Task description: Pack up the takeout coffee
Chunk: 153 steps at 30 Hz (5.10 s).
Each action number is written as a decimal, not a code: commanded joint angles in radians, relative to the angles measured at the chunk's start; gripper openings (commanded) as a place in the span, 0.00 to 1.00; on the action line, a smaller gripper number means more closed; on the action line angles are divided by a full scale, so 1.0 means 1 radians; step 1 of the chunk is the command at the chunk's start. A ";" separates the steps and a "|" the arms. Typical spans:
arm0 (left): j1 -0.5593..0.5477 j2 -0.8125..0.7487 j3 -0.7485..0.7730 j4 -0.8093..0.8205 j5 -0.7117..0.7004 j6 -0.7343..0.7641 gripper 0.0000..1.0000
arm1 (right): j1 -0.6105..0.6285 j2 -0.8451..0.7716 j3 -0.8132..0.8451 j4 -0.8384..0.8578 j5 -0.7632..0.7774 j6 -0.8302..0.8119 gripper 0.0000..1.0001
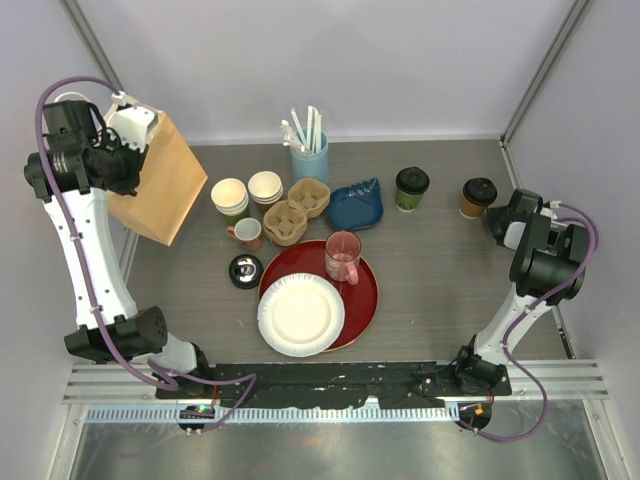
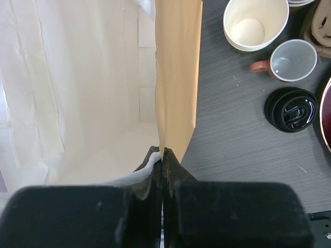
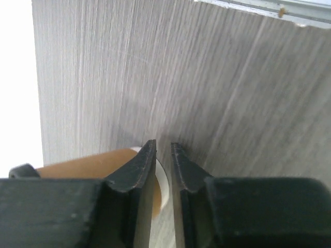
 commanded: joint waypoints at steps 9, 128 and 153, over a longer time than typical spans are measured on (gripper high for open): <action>-0.083 0.007 0.119 0.054 -0.028 -0.103 0.00 | 0.050 -0.420 -0.250 -0.156 0.147 -0.224 0.56; -0.135 -0.018 0.102 0.183 0.072 -0.156 0.00 | 1.440 0.210 0.691 -0.431 -0.043 -0.396 0.23; -0.867 0.087 0.311 -0.045 -0.106 -0.037 0.00 | 0.957 -0.675 0.329 -0.994 0.017 -0.784 0.66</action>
